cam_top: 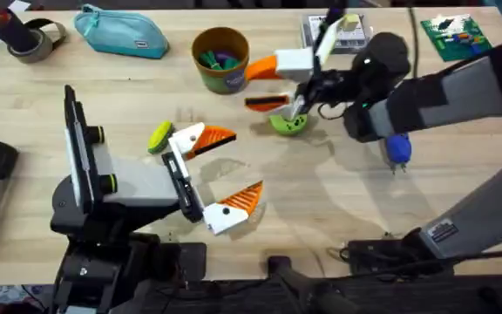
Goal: Pick up the gripper from the table and insert it into the empty holder that is missing its gripper. Then pick up a screw, insert it into the mounting hole, and use the screwdriver to tighten it. Finally, clean up the table by picking up the vegetable and placing it into the bucket.
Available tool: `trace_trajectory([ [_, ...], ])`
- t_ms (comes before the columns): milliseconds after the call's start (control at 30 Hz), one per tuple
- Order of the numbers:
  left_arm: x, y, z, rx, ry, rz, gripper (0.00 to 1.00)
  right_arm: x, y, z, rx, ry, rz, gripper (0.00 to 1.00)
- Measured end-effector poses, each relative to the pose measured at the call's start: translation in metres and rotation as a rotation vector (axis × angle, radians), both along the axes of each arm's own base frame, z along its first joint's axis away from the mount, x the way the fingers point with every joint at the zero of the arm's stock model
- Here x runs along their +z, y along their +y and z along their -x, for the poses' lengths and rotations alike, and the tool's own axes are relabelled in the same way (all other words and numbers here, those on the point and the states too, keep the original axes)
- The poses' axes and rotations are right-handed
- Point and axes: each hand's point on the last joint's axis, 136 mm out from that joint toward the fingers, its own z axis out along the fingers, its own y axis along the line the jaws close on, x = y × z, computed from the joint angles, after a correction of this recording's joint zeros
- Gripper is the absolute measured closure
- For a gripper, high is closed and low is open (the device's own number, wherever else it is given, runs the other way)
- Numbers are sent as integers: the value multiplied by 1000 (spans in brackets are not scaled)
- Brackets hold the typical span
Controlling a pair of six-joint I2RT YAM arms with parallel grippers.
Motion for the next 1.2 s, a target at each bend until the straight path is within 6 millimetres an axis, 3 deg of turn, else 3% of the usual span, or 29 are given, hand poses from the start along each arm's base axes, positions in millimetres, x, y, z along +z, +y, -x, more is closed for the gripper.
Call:
trace_trajectory([
  [233, 0, 0, 0, 0, 0, 0, 13, 6, -28, -39, -179, -108, -10, 6],
  [567, 0, 0, 0, 0, 0, 0, 14, 36, -34, -99, -311, -208, 13, 6],
  [767, 0, 0, 0, -3, -1, -1, 14, 9, -36, -126, -349, -104, 179, 6],
  [867, 0, 0, 0, -3, -1, 0, 14, 7, -41, -125, -353, -112, 262, 6],
  [967, 0, 0, 1, -3, -1, -1, 14, 23, -49, -117, -367, -168, 339, 6],
  [1200, 0, 0, 0, -3, -1, 0, 14, 83, -84, -57, -430, -392, 562, 6],
])
